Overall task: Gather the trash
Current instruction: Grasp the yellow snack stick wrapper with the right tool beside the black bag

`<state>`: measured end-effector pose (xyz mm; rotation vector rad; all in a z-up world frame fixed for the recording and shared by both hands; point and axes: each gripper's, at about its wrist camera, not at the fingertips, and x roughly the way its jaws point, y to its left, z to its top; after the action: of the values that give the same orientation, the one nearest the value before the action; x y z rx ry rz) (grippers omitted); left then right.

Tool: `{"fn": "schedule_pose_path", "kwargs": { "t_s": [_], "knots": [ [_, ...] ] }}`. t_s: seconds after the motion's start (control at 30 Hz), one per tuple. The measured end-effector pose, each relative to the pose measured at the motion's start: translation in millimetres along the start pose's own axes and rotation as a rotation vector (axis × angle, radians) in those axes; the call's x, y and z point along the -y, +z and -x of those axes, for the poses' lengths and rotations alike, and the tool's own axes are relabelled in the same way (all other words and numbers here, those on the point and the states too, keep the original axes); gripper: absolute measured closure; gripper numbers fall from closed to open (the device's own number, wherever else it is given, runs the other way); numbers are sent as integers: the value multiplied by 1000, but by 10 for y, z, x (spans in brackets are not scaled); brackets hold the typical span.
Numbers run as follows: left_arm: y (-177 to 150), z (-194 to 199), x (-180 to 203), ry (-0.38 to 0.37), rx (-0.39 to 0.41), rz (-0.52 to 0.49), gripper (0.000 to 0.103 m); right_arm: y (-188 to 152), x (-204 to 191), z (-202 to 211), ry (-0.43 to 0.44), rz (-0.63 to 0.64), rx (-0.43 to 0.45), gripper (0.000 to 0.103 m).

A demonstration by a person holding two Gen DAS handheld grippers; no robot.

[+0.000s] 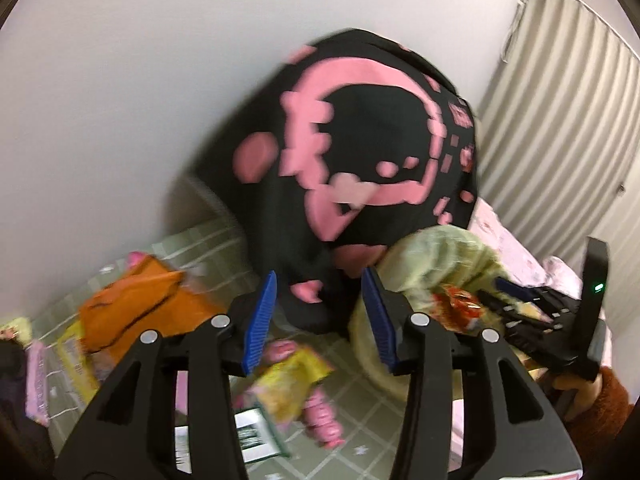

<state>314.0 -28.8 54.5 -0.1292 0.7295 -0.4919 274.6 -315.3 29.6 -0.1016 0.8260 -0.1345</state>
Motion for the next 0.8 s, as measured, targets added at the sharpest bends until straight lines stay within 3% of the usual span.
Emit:
{"fn": "schedule_pose_path", "kwargs": {
  "t_s": [0.2,0.47,0.7,0.8],
  "knots": [
    [-214,169,-709,129,23,149,61,172,-245,133,40,20,51,61],
    [-727,588,-1744,341,68,359,61,406,-884,159,168,85,104,61],
    [-1192,913,-2444,478,56,494,61,434,-1439,-1,282,128,71,61],
    [-1336,1011,-2673,552,23,526,61,433,-1703,-112,368,148,49,55]
  ]
}}
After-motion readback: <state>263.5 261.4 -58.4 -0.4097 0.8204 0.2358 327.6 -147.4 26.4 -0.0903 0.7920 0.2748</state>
